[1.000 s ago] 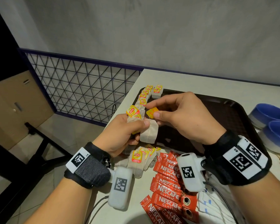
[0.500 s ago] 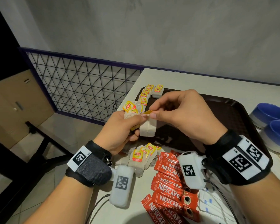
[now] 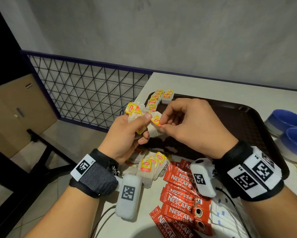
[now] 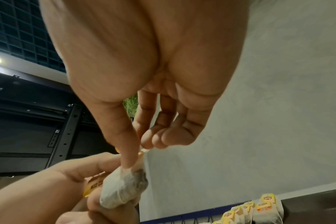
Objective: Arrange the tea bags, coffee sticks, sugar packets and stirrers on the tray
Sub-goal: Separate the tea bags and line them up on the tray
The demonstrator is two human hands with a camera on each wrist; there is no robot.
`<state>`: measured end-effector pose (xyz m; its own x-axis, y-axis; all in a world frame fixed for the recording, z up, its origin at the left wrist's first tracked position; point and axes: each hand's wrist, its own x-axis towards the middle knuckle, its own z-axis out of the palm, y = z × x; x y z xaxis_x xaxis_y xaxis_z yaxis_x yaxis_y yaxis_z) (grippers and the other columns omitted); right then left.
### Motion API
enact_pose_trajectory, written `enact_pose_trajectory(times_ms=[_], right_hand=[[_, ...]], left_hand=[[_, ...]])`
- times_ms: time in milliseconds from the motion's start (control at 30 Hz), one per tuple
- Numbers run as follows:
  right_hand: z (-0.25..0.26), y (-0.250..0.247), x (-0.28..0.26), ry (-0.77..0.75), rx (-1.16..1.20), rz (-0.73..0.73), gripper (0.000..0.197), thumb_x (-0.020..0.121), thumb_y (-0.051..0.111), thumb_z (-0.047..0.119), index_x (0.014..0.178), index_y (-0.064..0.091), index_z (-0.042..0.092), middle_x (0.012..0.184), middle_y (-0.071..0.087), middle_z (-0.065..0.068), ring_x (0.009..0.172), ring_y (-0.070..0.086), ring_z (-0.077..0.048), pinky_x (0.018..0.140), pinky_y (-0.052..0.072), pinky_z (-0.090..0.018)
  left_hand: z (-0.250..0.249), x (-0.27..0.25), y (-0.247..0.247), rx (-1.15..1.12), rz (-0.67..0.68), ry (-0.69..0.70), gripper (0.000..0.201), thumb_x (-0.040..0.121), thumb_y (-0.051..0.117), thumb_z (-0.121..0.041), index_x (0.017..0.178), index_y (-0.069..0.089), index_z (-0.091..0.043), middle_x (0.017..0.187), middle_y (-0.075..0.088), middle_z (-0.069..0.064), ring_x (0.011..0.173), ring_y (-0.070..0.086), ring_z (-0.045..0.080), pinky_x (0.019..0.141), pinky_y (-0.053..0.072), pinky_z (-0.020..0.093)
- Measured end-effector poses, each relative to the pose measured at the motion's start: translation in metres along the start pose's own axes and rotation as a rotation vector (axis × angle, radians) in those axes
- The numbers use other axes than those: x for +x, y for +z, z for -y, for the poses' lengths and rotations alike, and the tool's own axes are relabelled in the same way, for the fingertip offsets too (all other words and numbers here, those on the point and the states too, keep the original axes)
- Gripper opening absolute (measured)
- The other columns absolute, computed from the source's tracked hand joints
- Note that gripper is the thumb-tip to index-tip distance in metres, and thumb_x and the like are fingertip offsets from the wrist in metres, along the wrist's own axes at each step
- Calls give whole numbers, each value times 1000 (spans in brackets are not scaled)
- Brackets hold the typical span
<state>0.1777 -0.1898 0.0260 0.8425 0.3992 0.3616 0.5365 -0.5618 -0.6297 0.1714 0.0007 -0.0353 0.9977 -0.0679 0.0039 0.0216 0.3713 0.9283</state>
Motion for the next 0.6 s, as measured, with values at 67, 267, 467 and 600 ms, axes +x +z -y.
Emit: enact_pose_trajectory(times_ms=[67, 267, 467, 600], right_hand=[[0, -1, 0, 6, -40, 56, 13, 78, 88, 19, 80, 77, 26, 81, 69, 12, 76, 64, -4, 68, 53, -18], [0, -4, 0, 67, 51, 21, 8, 84, 80, 22, 79, 76, 27, 77, 71, 7, 71, 64, -5, 65, 51, -17], [-2, -1, 2, 8, 46, -35, 22, 84, 84, 25, 99, 75, 39, 101, 63, 12, 92, 61, -5, 78, 48, -15], [-4, -1, 3, 26, 87, 25, 21, 87, 82, 22, 98, 77, 39, 102, 69, 15, 95, 66, -3, 85, 54, -22]], left_hand=[[1, 1, -1, -7, 15, 11, 28, 92, 70, -21, 106, 66, 3, 86, 59, 17, 58, 49, 16, 44, 38, 20], [2, 0, -3, -14, 69, 21, 21, 95, 67, -20, 104, 70, 0, 86, 67, 12, 61, 49, 16, 46, 38, 20], [3, 0, -1, 13, 126, 52, 22, 94, 64, -19, 105, 69, 0, 79, 64, 8, 62, 47, 17, 47, 35, 22], [2, 0, -1, 5, 123, 67, 25, 95, 63, -18, 108, 69, 3, 81, 61, 12, 61, 46, 16, 48, 34, 22]])
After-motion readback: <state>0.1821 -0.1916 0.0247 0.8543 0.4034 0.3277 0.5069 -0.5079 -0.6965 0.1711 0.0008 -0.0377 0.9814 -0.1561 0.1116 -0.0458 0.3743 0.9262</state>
